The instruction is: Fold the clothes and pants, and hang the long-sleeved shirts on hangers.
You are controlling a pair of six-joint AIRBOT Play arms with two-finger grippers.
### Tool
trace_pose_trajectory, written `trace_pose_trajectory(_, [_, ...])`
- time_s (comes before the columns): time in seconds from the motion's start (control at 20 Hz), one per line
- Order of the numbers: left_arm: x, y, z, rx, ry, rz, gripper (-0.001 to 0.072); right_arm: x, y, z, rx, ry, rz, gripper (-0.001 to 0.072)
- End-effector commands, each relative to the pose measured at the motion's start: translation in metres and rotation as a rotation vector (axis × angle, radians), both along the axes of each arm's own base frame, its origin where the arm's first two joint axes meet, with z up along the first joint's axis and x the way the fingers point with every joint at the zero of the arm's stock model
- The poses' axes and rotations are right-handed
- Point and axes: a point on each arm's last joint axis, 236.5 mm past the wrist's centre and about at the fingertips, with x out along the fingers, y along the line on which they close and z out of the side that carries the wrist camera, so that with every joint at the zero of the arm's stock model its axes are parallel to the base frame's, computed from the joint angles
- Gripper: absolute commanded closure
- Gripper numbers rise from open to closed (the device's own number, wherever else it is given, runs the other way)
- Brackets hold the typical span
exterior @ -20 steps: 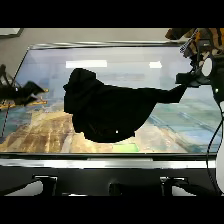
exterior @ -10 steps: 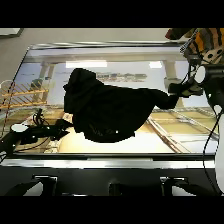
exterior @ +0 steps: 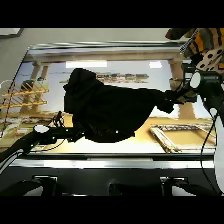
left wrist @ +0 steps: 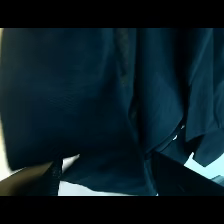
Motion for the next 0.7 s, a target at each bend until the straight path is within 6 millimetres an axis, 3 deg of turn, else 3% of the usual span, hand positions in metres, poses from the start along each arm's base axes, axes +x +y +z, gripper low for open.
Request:
trace_pose_trajectory(0.0, [0.008,-0.014,-0.003,0.009,-0.001,0.011,0.0663,0.0,0.008,-0.001,0.039,0.0,-0.003,0.0673])
trace_pose_trajectory(0.1, [0.031,-0.016,0.021,0.002,-0.093,-0.022,0.0686,0.005,0.031,0.001,0.142,-0.024,-0.006,0.0673])
trace_pose_trajectory(0.2, [0.062,-0.007,0.058,0.05,-0.181,-0.086,0.0687,0.019,0.074,0.017,0.346,-0.091,-0.007,0.0673])
trace_pose_trajectory(0.3, [0.1,0.021,0.108,0.2,-0.272,-0.137,0.0687,0.049,0.111,0.064,0.533,-0.276,0.032,0.0674])
trace_pose_trajectory(0.4, [0.143,0.054,0.192,0.363,-0.44,-0.142,0.0687,0.079,0.107,0.144,0.566,-0.532,0.016,0.0674])
trace_pose_trajectory(0.5, [0.171,0.078,0.306,0.462,-0.681,-0.093,0.0687,0.09,0.089,0.247,0.497,-0.809,0.045,0.0674])
trace_pose_trajectory(0.55, [0.175,0.086,0.369,0.488,-0.813,-0.053,0.0687,0.084,0.077,0.303,0.445,-0.945,0.052,0.0674])
trace_pose_trajectory(0.65, [0.158,0.098,0.482,0.511,-1.057,0.033,0.0686,0.054,0.046,0.401,0.306,-1.18,0.029,0.0674])
